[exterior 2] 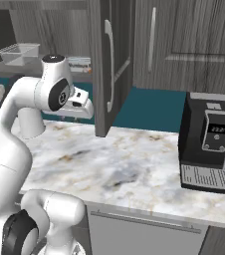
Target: Retrieve the tupperware and aluminum foil from the cabinet and place them on the dining counter near the plate with squash and bell pepper to prepare for storing leftovers.
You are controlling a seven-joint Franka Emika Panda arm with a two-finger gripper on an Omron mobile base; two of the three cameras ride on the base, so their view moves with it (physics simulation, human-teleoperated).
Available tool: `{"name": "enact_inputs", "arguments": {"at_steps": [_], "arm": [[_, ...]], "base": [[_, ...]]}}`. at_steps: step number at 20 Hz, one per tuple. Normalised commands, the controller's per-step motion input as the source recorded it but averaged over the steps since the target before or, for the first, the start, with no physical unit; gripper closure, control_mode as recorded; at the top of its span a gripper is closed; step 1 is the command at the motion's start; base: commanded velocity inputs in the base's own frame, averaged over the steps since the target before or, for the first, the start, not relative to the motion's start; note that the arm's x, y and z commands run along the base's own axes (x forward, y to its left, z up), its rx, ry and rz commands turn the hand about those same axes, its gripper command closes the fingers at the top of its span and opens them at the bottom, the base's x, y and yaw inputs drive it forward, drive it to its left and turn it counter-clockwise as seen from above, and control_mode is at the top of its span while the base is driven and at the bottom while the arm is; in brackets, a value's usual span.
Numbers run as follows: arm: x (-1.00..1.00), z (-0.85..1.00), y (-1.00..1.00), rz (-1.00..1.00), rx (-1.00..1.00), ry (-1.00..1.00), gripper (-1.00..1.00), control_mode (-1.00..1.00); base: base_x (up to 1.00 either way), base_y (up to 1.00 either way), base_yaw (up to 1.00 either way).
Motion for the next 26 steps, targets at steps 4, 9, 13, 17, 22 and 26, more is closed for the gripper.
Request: {"name": "enact_inputs", "arguments": {"at_steps": [4,9,13,17,22,26], "arm": [[-0.29,0.29,0.18,-0.09,0.0,-0.39,-1.0,-1.0],[-0.16,0.95,0.33,-0.12,0.0,-0.66,-1.0,-1.0],[0.09,0.71,0.47,-0.26,0.0,-0.58,-1.0,-1.0],[0.48,0.3,0.23,-0.34,0.0,-0.46,-1.0,-1.0],[0.77,0.04,0.0,-0.41,0.06,-0.35,-1.0,-1.0],[0.72,0.42,0.0,-0.41,0.11,-0.23,-1.0,-1.0]], "base": [[0.0,0.0,0.0],[0.0,0.0,0.0],[0.0,0.0,0.0],[0.0,0.0,0.0],[0.0,0.0,0.0],[0.0,0.0,0.0]]}}
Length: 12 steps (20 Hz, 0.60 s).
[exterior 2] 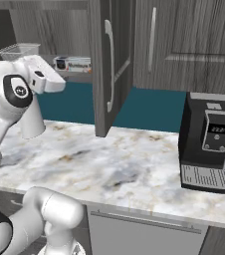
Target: Retrieve the tupperware and aluminum foil from the cabinet and place them on the dining counter near the plate with squash and bell pepper to prepare for storing leftovers.
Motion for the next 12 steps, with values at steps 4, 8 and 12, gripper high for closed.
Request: {"name": "enact_inputs", "arguments": {"at_steps": [4,8,12], "arm": [[0.24,1.0,0.0,-0.34,0.13,-0.01,-1.0,-1.0],[0.22,0.57,-0.06,-0.25,0.21,0.0,-1.0,-1.0],[0.36,-0.05,-0.26,-0.17,0.25,0.02,-1.0,-1.0]], "base": [[0.0,0.0,0.0],[0.0,0.0,0.0],[0.0,0.0,0.0]]}}
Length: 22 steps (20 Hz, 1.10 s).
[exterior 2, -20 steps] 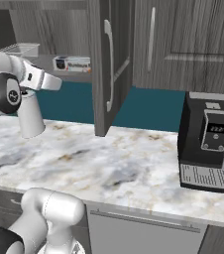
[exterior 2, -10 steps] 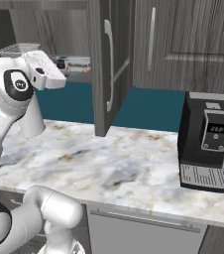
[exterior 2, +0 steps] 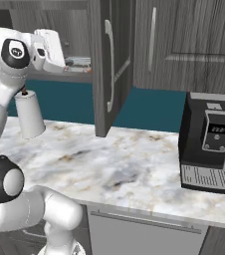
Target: Retrieve the tupperware and aluminum foil from the cabinet and place them on the dining counter near the plate with squash and bell pepper to prepare for storing leftovers.
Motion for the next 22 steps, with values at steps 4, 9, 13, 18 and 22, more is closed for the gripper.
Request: {"name": "enact_inputs", "arguments": {"at_steps": [4,9,13,18,22], "arm": [[0.3,-0.26,-0.1,-0.14,0.19,0.0,-1.0,-1.0],[0.34,-0.07,0.0,-0.06,0.06,0.14,-1.0,-1.0],[0.33,-0.13,0.0,0.0,0.0,0.25,-1.0,-1.0],[0.31,-0.39,0.0,0.0,0.0,0.19,-1.0,-1.0],[0.28,-0.49,0.0,0.0,0.0,0.12,-1.0,-1.0]], "base": [[0.0,0.0,0.0],[0.0,0.0,0.0],[0.0,0.0,0.0],[0.0,0.0,0.0],[0.0,0.0,0.0]]}}
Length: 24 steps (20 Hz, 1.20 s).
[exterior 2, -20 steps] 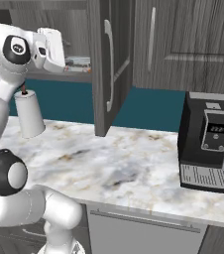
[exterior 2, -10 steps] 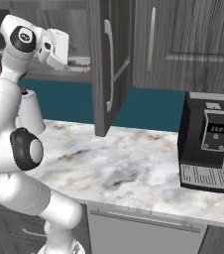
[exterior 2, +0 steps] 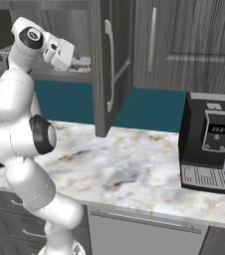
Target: Retrieve the tupperware and aluminum foil from the cabinet and place them on the dining counter near the plate with squash and bell pepper to prepare for storing leftovers.
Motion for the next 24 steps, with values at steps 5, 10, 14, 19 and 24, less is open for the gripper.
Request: {"name": "enact_inputs", "arguments": {"at_steps": [5,10,14,19,24], "arm": [[0.37,-0.1,0.0,0.0,0.0,0.03,-1.0,-1.0],[0.34,0.02,0.04,0.0,0.0,-0.02,-1.0,-1.0],[0.28,-0.11,0.0,0.0,0.0,0.0,-1.0,-1.0],[0.16,-0.4,0.0,0.0,-0.02,0.03,-1.0,-1.0],[0.01,-0.3,0.01,0.0,-0.01,0.0,1.0,-1.0]], "base": [[0.0,0.0,0.0],[0.0,0.0,0.0],[0.0,0.0,0.0],[0.0,0.0,0.0],[0.0,0.0,0.0]]}}
